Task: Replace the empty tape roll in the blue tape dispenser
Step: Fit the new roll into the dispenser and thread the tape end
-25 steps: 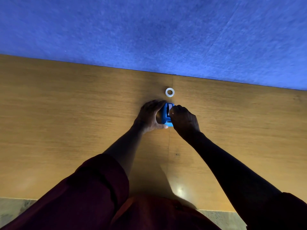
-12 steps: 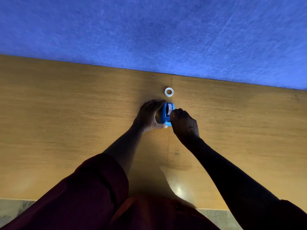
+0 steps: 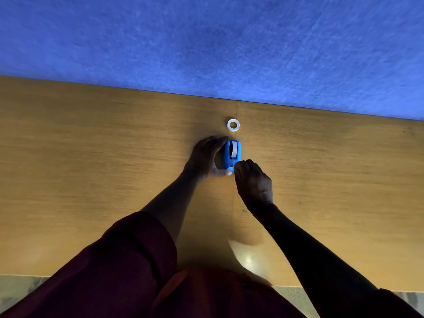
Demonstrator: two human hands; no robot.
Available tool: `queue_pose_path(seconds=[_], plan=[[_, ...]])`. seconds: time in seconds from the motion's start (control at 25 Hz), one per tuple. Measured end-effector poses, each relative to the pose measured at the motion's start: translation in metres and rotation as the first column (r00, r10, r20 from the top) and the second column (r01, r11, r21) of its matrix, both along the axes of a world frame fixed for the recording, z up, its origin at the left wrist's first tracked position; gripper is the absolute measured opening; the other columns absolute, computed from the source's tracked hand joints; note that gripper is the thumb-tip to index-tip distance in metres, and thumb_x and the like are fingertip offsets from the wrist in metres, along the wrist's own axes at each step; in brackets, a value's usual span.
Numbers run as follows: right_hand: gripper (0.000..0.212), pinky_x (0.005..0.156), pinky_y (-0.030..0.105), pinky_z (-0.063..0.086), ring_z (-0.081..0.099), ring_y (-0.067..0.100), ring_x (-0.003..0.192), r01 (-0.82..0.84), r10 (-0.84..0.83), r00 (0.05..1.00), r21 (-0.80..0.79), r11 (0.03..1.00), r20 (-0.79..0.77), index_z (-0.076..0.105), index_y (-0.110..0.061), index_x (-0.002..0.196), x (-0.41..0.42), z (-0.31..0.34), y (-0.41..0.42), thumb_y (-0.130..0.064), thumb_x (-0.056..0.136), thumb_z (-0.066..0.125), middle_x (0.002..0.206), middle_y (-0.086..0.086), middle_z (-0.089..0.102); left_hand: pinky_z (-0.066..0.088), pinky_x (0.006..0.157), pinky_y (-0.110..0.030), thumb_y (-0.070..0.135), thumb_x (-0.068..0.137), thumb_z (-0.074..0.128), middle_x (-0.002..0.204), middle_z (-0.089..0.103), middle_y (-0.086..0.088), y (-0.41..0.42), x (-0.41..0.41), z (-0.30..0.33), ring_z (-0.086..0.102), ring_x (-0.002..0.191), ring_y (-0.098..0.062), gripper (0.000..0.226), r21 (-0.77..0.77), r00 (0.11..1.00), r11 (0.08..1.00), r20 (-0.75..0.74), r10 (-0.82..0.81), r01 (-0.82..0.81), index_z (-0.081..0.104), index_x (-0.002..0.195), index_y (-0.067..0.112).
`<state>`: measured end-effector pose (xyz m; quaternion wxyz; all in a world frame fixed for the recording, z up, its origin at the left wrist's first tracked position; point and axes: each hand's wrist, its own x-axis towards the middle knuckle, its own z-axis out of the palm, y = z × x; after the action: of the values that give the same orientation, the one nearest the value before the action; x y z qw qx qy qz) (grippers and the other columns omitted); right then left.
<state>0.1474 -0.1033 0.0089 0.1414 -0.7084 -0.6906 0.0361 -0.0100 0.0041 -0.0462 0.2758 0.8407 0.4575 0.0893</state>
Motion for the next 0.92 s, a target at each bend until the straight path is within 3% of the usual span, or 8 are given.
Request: queue_pose_path(seconds=[0.24, 0.4, 0.48, 0.6, 0.72, 0.8, 0.88, 0.92], plan=[[0.008, 0.045, 0.026, 0.036, 0.052, 0.016, 0.061, -0.028, 0.027, 0.999, 0.023, 0.999, 0.020, 0.057, -0.015, 0.088, 0.001, -0.012, -0.007, -0.015, 0.094, 0.061, 0.075, -0.001, 0.056, 0.025, 0.123, -0.045, 0.057, 0.063, 0.086, 0.160, 0.038, 0.001, 0.000, 0.000, 0.001, 0.028, 0.150, -0.022, 0.117, -0.010, 1.000, 1.000, 0.016, 0.002, -0.002, 0.027, 0.158, 0.025], [0.005, 0.046, 0.031, 0.047, 0.056, 0.019, 0.066, -0.007, 0.006, 1.000, -0.034, 0.999, -0.006, 0.060, -0.014, 0.090, -0.003, -0.016, -0.012, -0.016, 0.094, 0.062, 0.078, 0.001, 0.059, 0.019, 0.124, -0.041, 0.059, 0.063, 0.084, 0.161, 0.036, 0.002, 0.000, -0.001, 0.002, 0.023, 0.152, -0.021, 0.116, -0.045, 1.000, 0.999, 0.027, 0.009, -0.008, 0.024, 0.158, 0.029], [0.004, 0.048, 0.032, 0.049, 0.058, 0.019, 0.070, 0.040, -0.044, 0.998, -0.074, 0.996, -0.054, 0.061, -0.013, 0.091, -0.004, -0.013, -0.013, -0.016, 0.095, 0.060, 0.082, 0.001, 0.061, 0.020, 0.124, -0.043, 0.059, 0.064, 0.084, 0.162, 0.035, 0.002, 0.001, 0.000, 0.001, 0.023, 0.153, -0.022, 0.117, -0.046, 1.000, 0.999, 0.017, -0.002, 0.003, 0.022, 0.159, 0.029], [0.009, 0.052, 0.023, 0.039, 0.055, 0.009, 0.068, 0.210, -0.252, 0.935, -0.181, 0.961, -0.250, 0.059, -0.020, 0.090, -0.006, -0.004, -0.012, -0.024, 0.097, 0.055, 0.084, -0.007, 0.062, 0.022, 0.124, -0.045, 0.061, 0.064, 0.083, 0.163, 0.033, 0.002, 0.002, 0.000, -0.002, 0.022, 0.153, -0.021, 0.118, -0.055, 1.000, 0.998, 0.004, -0.009, 0.009, 0.021, 0.159, 0.030], [0.021, 0.055, 0.031, 0.051, 0.061, 0.010, 0.066, 0.348, -0.469, 0.720, -0.318, 0.882, -0.512, 0.064, -0.019, 0.082, -0.008, 0.000, -0.008, -0.034, 0.096, 0.058, 0.077, -0.005, 0.068, 0.024, 0.123, -0.046, 0.066, 0.064, 0.080, 0.162, 0.034, 0.001, 0.003, 0.001, -0.003, 0.025, 0.151, -0.021, 0.117, -0.042, 1.000, 0.999, -0.001, -0.010, 0.010, 0.023, 0.159, 0.029], [0.035, 0.057, 0.039, 0.058, 0.067, 0.019, 0.065, 0.366, -0.627, 0.450, -0.510, 0.779, -0.636, 0.069, -0.015, 0.079, -0.012, 0.003, -0.002, -0.046, 0.093, 0.062, 0.072, 0.004, 0.072, 0.028, 0.121, -0.048, 0.066, 0.064, 0.079, 0.160, 0.037, 0.000, 0.004, 0.000, -0.004, 0.030, 0.149, -0.021, 0.114, -0.014, 1.000, 1.000, 0.019, -0.008, 0.008, 0.027, 0.158, 0.026], [0.043, 0.053, 0.035, 0.058, 0.070, 0.020, 0.065, 0.309, -0.746, 0.183, -0.683, 0.662, -0.641, 0.074, -0.014, 0.081, -0.015, 0.005, 0.005, -0.055, 0.088, 0.064, 0.073, 0.005, 0.076, 0.031, 0.120, -0.048, 0.065, 0.064, 0.079, 0.158, 0.040, -0.003, 0.004, 0.000, -0.004, 0.033, 0.148, -0.022, 0.113, 0.014, 0.999, 1.000, 0.034, -0.010, 0.009, 0.031, 0.157, 0.022], [0.044, 0.051, 0.032, 0.057, 0.071, 0.019, 0.064, 0.283, -0.783, 0.108, -0.736, 0.615, -0.613, 0.075, -0.014, 0.082, -0.015, 0.006, 0.009, -0.058, 0.086, 0.065, 0.074, 0.004, 0.077, 0.032, 0.120, -0.049, 0.065, 0.065, 0.079, 0.158, 0.041, -0.004, 0.004, -0.001, -0.005, 0.034, 0.147, -0.024, 0.112, 0.027, 0.999, 1.000, 0.037, -0.010, 0.009, 0.032, 0.156, 0.020]])
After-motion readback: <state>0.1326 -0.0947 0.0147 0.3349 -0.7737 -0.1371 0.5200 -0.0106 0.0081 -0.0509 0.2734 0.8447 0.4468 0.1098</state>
